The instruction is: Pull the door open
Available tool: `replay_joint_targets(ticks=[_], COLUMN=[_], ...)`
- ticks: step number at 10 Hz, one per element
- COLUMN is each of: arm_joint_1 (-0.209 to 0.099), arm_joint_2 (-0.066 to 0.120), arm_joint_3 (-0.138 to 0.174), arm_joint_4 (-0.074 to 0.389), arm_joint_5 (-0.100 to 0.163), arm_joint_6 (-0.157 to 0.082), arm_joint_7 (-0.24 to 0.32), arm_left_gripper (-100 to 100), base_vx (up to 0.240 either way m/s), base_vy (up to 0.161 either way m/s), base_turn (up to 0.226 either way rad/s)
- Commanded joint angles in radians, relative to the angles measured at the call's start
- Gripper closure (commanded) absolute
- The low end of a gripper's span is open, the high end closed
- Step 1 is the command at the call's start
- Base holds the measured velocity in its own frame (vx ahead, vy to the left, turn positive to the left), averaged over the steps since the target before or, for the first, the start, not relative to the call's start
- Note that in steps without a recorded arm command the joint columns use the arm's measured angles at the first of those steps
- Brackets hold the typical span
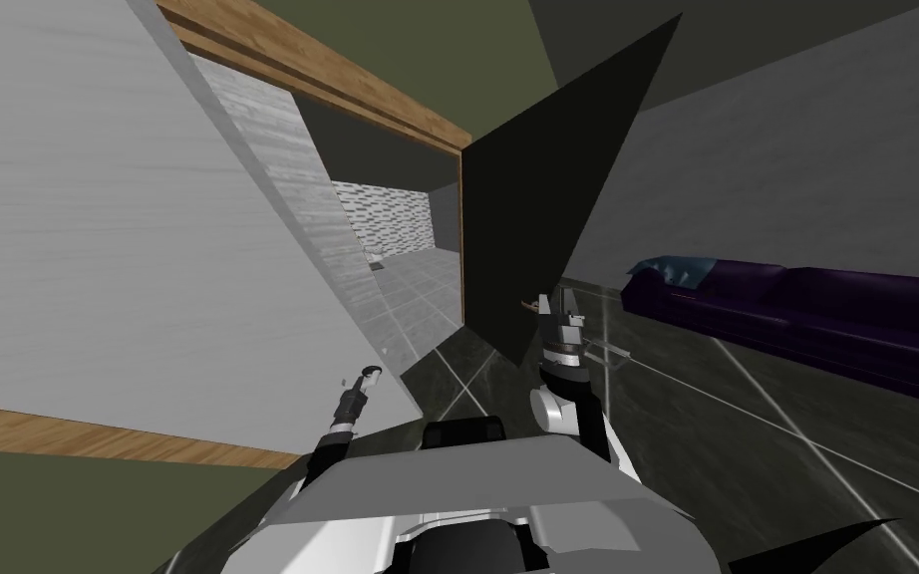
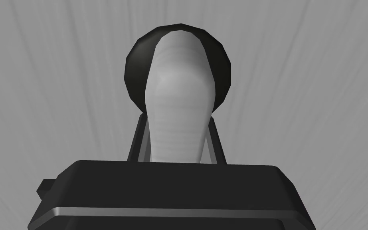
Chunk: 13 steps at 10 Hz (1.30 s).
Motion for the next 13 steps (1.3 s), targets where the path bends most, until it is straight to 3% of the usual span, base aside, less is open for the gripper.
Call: replay_joint_targets(ticks=[1, 3, 4, 10, 11, 12, 13], arm_joint_1=[-0.028, -0.081, -0.081, -0.2, -0.192, -0.174, -0.17], arm_joint_2=[-0.01, -0.017, -0.017, -0.033, -0.03, -0.014, -0.009], arm_joint_3=[0.001, 0.011, 0.011, 0.035, 0.032, 0.017, 0.014], arm_joint_4=[0.028, 0.063, 0.063, 0.14, 0.139, 0.143, 0.144], arm_joint_5=[-0.007, -0.016, -0.016, -0.037, -0.036, -0.05, -0.053], arm_joint_6=[0.003, 0.021, 0.021, 0.059, 0.054, 0.026, 0.019], arm_joint_7=[-0.006, -0.014, -0.014, -0.031, -0.028, -0.001, 0.005], arm_left_gripper=[100, 100, 100, 100, 100, 100, 100], base_vx=[-0.18, -0.188, -0.168, -0.21, -0.092, -0.162, -0.219], base_vy=[0.038, 0.041, 0.042, 0.058, 0.041, 0.01, 0.024], base_turn=[-0.091, -0.121, -0.062, -0.095, -0.046, -0.205, -0.145])
